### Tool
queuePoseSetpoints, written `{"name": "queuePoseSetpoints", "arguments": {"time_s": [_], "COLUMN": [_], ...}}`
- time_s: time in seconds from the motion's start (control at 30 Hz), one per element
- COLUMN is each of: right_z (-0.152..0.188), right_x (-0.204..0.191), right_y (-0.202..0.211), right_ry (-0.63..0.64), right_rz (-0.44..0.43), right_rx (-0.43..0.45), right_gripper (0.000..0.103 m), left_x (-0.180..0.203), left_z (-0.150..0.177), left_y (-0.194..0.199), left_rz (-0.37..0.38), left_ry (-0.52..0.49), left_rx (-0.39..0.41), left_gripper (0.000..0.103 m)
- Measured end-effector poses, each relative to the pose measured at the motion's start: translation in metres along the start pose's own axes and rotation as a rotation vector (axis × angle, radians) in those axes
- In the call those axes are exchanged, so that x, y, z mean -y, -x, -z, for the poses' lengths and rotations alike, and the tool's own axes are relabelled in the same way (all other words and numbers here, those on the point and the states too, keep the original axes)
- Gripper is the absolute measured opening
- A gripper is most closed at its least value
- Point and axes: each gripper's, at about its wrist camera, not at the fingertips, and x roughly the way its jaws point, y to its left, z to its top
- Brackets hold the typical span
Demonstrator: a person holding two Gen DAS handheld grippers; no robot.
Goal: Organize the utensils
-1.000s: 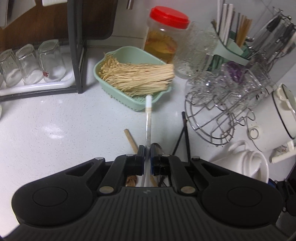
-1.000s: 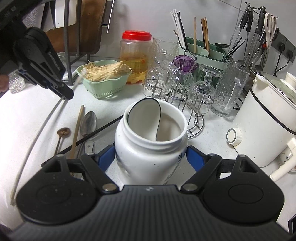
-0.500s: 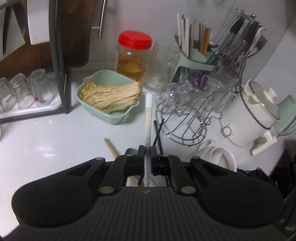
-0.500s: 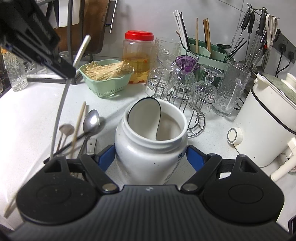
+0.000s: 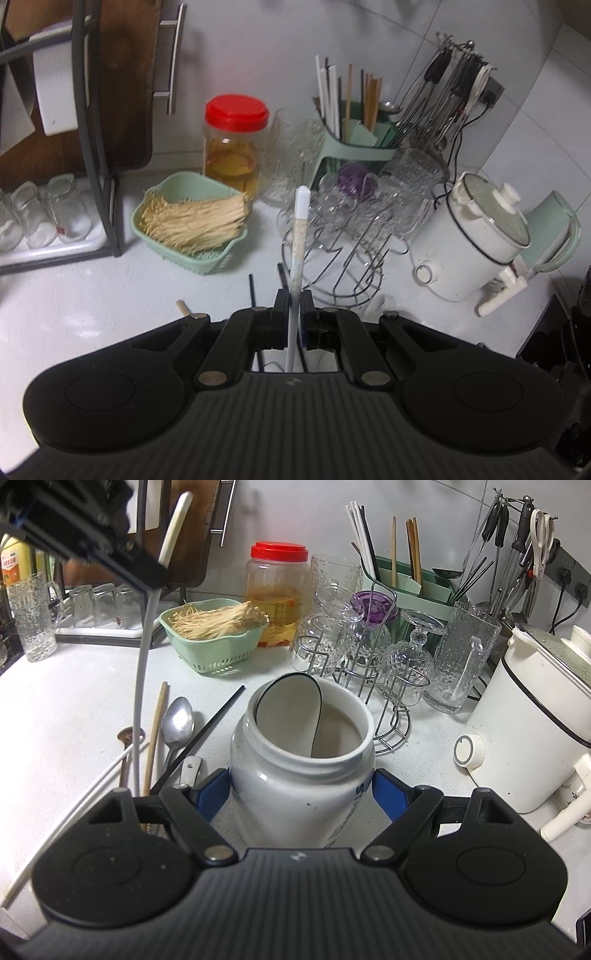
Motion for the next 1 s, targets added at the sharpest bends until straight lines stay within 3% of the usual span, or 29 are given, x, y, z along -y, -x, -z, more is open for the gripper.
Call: {"name": "queuePoseSetpoints", "arguments": {"time_s": [1.0], "right_z": [0.000], "right_x": [0.001], "right_y": [-0.001], "right_ry": [0.003], "right_rz": [-0.005], "right_rx": [0.003], "right_gripper": [0.086], "left_x": [0.061], "left_z": [-0.053], "left_y": [0.068], "left_rz": [0.145], "left_ry": [-0.120], "left_rx": [0.153], "left_gripper": [0.004]}}
